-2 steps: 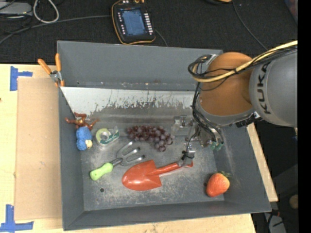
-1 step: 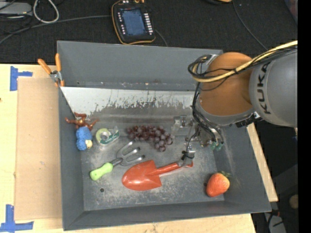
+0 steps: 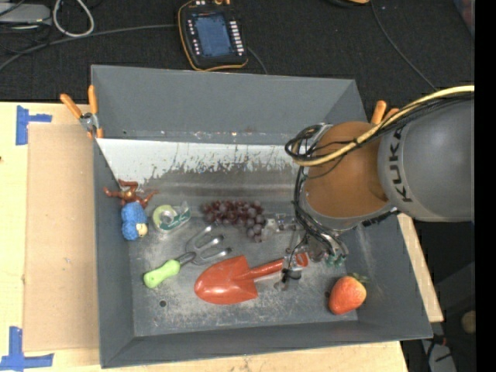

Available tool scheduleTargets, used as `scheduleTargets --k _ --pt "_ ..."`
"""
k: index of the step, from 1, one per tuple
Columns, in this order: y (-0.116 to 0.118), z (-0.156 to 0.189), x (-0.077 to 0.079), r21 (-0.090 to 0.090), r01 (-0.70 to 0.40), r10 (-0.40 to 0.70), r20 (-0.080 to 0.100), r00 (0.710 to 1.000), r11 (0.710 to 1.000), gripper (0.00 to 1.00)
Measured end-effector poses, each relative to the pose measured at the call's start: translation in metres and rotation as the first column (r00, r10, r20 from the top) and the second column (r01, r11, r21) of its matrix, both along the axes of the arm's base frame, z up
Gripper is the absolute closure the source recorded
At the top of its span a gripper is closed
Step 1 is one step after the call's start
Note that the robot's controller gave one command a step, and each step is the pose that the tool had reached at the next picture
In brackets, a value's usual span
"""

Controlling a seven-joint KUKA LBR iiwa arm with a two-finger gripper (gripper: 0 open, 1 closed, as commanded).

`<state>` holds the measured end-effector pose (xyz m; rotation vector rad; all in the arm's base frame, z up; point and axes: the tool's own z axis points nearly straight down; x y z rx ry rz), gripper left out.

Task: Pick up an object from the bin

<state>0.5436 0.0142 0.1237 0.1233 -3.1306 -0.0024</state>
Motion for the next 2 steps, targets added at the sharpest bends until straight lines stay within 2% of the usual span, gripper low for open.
scheduleTargets --k 1,2 --pt "0.019 -0.024 -0.005 0.000 -0.032 0.032 0.009 0.999 0.999 0.00" --pt "-0.013 -0.055 -0.039 -0.001 -0.047 0.047 0.001 0.999 0.999 0.00"
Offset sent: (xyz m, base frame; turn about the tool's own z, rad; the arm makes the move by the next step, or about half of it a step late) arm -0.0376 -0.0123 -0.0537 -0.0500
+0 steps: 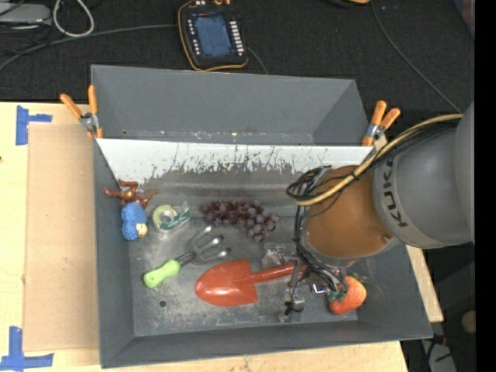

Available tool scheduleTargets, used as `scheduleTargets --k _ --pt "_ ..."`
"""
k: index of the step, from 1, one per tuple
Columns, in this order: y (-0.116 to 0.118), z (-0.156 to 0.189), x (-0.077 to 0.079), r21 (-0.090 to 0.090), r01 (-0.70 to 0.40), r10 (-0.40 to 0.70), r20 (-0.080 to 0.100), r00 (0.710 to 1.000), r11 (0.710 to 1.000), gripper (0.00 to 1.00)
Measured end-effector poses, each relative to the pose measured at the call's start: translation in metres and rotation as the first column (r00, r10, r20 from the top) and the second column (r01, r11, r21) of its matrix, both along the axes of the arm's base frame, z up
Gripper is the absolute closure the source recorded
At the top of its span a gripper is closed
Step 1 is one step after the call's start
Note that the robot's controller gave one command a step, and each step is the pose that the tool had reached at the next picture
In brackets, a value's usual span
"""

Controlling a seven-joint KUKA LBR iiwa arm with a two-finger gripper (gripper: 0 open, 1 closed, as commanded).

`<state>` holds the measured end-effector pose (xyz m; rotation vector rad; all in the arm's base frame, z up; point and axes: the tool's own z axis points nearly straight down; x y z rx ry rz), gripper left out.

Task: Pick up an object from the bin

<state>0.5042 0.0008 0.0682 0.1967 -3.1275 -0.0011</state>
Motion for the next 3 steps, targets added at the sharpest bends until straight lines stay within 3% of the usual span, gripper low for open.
scheduleTargets --k 1,2,3 --pt "0.055 0.002 0.006 0.006 0.024 -0.024 0.015 1.000 1.000 0.00" --pt "0.019 0.002 -0.016 0.001 0.042 -0.042 0.006 0.999 0.999 0.00" --pt "0.055 0.002 0.013 0.008 0.031 -0.031 0.014 0.999 0.999 0.00"
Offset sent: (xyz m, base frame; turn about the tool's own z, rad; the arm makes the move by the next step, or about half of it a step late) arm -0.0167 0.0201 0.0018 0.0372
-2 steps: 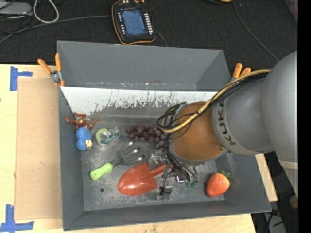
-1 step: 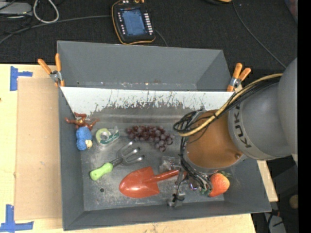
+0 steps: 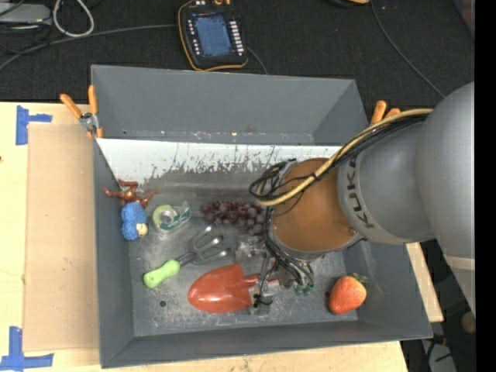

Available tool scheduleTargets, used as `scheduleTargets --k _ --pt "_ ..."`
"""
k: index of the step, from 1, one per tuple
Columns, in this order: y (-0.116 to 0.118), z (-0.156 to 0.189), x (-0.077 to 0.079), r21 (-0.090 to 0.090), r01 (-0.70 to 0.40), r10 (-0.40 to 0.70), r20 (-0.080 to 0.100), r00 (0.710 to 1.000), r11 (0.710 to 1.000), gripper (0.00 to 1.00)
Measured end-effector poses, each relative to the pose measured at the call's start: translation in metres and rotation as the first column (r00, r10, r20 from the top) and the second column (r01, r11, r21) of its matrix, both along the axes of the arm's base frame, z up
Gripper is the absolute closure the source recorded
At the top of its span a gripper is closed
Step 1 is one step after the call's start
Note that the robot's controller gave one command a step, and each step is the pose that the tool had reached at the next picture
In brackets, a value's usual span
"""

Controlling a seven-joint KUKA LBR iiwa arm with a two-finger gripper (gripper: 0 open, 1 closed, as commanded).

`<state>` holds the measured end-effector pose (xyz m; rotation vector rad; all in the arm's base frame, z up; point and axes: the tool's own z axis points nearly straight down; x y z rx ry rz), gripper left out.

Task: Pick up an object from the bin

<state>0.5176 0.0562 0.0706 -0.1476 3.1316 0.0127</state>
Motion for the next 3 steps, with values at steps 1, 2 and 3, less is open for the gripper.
scheduleTargets --k 1,2,3 --pt "-0.018 0.028 -0.027 -0.008 0.009 -0.009 -0.014 1.000 1.000 0.00" --pt "0.019 -0.002 0.003 0.001 0.002 -0.002 -0.004 1.000 1.000 0.00" --pt "0.011 -0.001 -0.003 -0.002 0.000 0.000 -0.006 1.000 1.000 0.00"
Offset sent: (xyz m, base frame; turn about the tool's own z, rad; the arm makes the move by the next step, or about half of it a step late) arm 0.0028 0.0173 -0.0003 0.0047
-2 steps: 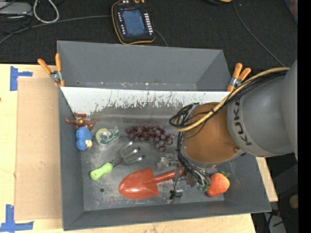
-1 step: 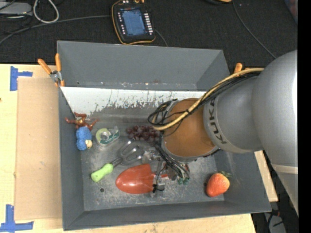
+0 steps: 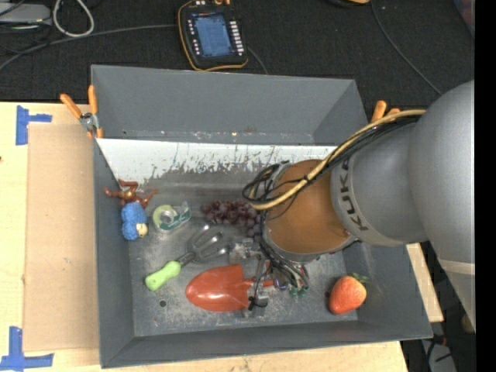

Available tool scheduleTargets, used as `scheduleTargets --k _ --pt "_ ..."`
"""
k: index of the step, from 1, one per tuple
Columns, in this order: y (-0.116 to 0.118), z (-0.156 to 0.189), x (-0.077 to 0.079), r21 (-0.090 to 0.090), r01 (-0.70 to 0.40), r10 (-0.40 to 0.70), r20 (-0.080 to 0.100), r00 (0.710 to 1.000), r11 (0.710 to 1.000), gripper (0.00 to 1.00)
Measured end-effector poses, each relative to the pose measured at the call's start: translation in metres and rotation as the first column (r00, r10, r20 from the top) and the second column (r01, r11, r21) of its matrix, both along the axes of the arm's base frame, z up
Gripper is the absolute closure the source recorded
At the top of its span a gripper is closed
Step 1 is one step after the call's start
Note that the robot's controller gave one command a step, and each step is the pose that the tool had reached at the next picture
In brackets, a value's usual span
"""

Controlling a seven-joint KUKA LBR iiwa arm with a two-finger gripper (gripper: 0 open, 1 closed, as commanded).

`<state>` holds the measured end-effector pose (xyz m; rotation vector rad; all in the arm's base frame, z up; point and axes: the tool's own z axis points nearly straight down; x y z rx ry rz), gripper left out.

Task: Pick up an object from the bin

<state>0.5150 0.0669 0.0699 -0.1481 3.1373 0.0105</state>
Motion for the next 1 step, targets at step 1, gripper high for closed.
scheduleTargets --k 1 --pt "-0.0040 -0.0003 -0.0014 -0.002 -0.044 0.044 -0.001 0.999 0.999 0.00"
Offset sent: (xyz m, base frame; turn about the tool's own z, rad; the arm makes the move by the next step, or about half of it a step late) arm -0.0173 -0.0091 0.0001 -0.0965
